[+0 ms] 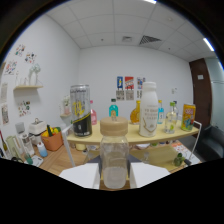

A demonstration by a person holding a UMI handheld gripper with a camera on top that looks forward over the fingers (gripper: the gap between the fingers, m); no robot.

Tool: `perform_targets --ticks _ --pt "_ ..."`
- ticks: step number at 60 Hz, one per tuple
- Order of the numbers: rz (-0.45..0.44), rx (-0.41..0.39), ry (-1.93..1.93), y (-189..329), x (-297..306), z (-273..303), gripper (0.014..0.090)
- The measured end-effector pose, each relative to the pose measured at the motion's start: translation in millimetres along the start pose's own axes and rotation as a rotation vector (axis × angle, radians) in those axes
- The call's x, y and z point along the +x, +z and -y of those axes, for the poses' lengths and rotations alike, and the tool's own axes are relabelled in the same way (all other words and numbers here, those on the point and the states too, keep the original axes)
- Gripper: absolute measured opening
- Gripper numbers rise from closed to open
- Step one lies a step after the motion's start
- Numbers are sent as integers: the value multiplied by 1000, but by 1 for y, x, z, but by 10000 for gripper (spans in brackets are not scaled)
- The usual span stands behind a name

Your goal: Make me a cup of Mount Fuji.

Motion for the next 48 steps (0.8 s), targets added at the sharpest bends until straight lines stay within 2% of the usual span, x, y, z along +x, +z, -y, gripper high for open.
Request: perform_targets --ticks 9,25,35,48 --pt "-8 -123 85 -1 2 -96 397" --pt "-17 -209 285 10 5 -206 401" --pt "36 -201 653 20 -1 -216 399" --pt "98 -117 1222 30 1 -203 398"
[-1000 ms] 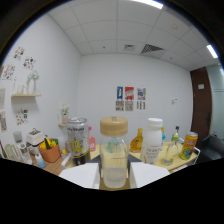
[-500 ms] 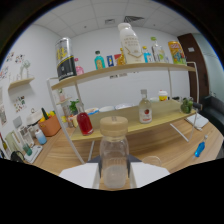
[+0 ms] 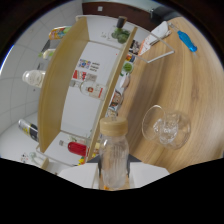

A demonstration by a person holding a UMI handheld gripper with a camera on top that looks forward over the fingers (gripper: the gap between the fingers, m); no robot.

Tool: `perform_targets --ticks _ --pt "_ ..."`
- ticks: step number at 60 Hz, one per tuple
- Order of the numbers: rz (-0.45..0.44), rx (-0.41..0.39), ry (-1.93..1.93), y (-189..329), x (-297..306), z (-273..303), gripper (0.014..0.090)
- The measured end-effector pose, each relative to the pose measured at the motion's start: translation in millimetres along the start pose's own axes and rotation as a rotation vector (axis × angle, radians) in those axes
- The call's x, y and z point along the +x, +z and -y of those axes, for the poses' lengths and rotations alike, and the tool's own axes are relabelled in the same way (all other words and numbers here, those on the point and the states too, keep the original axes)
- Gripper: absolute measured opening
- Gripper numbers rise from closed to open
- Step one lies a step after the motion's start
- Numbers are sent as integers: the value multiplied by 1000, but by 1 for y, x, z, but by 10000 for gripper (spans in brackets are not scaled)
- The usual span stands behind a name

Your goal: Make me a cup of Mount Fuji.

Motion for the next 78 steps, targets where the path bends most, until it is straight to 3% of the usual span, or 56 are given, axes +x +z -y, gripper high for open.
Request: perform_targets --ticks 28,46,57,67,72,78 --pt "211 38 730 11 -19 18 397" --pt "223 8 746 8 -31 14 399" --pt "165 11 319 3 -56 12 403" --pt "84 88 -342 -5 -84 15 401" --pt "22 102 -627 -1 -78 10 402" --pt "-72 58 -876 12 -46 -4 403"
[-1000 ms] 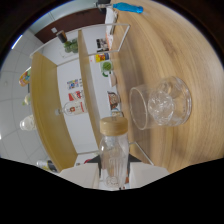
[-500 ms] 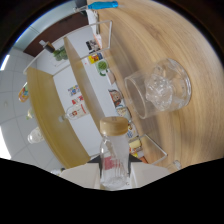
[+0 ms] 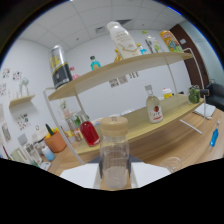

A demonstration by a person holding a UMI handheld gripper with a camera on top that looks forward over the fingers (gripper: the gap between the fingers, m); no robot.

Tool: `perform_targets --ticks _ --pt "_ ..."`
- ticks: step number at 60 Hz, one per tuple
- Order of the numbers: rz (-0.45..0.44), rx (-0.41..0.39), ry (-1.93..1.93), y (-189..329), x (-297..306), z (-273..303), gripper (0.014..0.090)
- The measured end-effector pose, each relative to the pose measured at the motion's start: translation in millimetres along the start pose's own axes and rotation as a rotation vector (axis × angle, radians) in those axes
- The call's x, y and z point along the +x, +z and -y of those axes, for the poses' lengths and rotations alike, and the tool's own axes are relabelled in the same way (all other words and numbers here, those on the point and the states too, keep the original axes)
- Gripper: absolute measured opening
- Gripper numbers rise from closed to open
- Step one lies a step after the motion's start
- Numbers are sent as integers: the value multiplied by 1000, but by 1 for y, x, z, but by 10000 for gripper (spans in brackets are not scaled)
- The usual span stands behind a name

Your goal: Make me a cup of Mount Fuji.

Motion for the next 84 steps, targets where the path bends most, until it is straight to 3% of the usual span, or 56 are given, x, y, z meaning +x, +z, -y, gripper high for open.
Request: perform_targets --ticks 9,16,44,49,56,73,84 --pt "-44 -112 -203 17 15 -60 401" --pt "-59 -145 -267 25 23 -85 402" --pt "-38 -147 -320 15 22 -105 435" --pt "-30 -195 -333 11 23 -112 546" --pt "-45 -231 -334 0 24 -106 861" --pt "-77 -228 -273 -54 26 -36 854" --pt "-155 -362 -259 -90 56 -13 855"
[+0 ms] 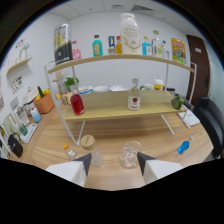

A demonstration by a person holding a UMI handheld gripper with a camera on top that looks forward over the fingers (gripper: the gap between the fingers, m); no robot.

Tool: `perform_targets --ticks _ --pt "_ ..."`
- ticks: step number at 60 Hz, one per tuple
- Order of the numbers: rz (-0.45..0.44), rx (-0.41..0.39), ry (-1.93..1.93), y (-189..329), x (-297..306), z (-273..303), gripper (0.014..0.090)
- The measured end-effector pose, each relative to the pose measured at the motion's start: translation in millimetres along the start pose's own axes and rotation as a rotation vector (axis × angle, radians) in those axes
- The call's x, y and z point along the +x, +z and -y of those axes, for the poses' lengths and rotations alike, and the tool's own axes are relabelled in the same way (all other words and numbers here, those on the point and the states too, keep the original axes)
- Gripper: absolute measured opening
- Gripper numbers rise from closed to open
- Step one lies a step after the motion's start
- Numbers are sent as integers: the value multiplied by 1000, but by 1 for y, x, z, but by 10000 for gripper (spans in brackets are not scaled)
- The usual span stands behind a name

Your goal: Make me a cup of Mount Fuji.

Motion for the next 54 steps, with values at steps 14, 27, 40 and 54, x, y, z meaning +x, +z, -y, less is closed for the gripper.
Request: perform_targets --ticks 14,27,40,54 --pt "-27 92 -28 -56 30 105 858" --pt "-3 361 -36 -63 37 243 854" --pt "-10 479 -33 -19 42 311 836" --pt "5 418 4 23 45 314 515"
